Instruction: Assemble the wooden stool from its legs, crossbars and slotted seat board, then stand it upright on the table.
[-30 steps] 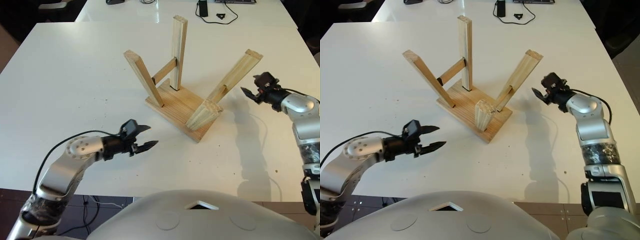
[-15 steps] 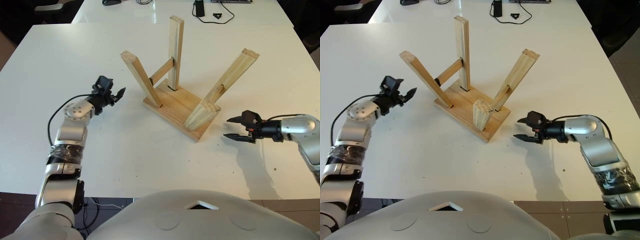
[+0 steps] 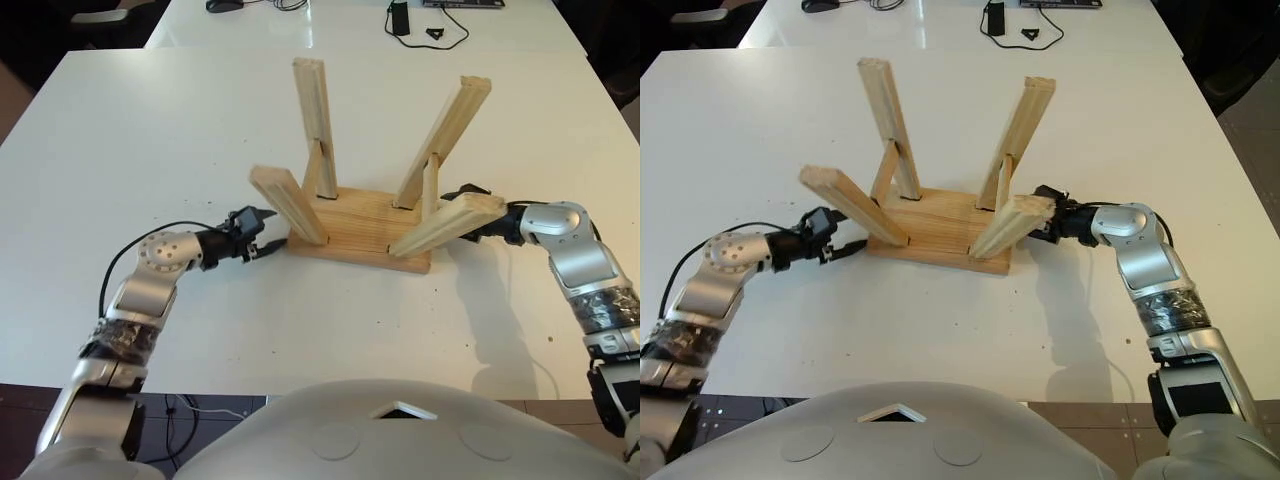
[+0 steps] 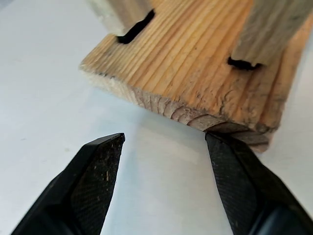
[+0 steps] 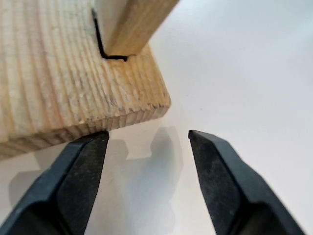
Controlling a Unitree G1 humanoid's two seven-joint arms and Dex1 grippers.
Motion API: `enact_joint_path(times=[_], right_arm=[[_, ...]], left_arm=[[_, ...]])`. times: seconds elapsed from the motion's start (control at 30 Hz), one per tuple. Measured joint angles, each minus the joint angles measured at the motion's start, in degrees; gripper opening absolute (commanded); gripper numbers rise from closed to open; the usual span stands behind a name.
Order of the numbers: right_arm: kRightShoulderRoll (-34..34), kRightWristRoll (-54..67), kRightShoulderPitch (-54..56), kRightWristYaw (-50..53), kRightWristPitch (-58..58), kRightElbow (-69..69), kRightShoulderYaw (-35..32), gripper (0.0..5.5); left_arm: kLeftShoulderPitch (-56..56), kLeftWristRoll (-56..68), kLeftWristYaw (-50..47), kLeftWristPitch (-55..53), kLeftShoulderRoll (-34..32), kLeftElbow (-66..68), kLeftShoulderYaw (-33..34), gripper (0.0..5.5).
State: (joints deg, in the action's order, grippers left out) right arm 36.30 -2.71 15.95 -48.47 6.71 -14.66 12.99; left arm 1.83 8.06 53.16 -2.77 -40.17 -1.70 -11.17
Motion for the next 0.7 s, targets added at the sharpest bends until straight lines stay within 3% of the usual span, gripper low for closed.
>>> enact_joint_path(times=[0.17,0.3,0.47,0.7], right_arm=[[-1.00,-0.24,0.14,1.08,-0.62,-0.93,-0.59,3.03],[-0.87,2.35,-3.07,1.02,-2.25,0.70,-4.00,3.03],[3.36,4.71,-6.36,-1.54,-3.87,2.84,-8.38,3.03],[5.41,5.28,-13.34,-7.37,-4.01,9.90,-6.04,3.03]], left_arm=[[3.87,0.76,-1.50,-1.89,0.04,-4.04,1.10,3.10],[4.44,-2.26,-8.58,1.33,1.99,-2.34,3.24,3.10],[10.08,-2.43,-12.89,2.37,3.14,-5.61,5.43,3.10],[12.34,-5.36,-17.34,4.07,5.35,-6.95,5.44,3.10]])
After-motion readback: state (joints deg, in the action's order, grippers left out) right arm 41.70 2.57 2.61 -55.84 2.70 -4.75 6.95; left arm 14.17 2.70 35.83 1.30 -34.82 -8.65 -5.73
